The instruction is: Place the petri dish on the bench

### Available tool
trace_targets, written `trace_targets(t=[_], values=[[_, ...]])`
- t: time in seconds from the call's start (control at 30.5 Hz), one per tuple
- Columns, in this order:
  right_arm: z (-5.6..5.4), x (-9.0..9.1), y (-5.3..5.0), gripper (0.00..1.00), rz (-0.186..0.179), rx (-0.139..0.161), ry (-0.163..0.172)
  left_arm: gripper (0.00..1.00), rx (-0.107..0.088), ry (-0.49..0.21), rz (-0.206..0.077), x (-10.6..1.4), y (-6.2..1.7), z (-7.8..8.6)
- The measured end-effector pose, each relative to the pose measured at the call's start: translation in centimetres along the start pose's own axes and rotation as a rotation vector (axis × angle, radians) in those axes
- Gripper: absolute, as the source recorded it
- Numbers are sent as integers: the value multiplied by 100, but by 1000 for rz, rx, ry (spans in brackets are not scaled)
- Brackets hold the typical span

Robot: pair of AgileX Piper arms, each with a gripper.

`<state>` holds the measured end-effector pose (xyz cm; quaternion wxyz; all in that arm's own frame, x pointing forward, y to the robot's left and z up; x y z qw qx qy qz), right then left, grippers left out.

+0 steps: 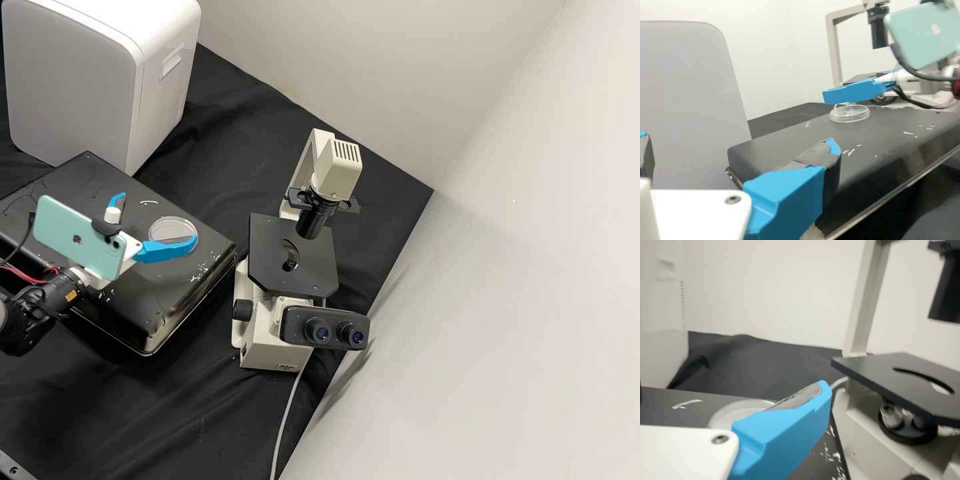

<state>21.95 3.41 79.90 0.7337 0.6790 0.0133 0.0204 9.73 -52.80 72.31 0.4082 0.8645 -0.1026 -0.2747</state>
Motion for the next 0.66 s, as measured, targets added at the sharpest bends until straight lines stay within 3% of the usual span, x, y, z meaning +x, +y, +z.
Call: trace_targets(t=[0.13,0.3,0.43,0.56,0.66], values=[[-24,-107,-48,100,-3,-5,23,100,-18,12,13,-9,28,-23],[-14,-255,-126,100,-23,21,-2,100,-19,13,17,-10,33,-24],[-3,-384,-111,100,-4,48,-19,100,-19,13,17,-10,33,-24],[-38,-448,-52,100,27,152,8,100,-19,13,17,-10,33,-24],[-47,-461,-36,100,46,219,7,100,-19,13,17,-10,33,-24]])
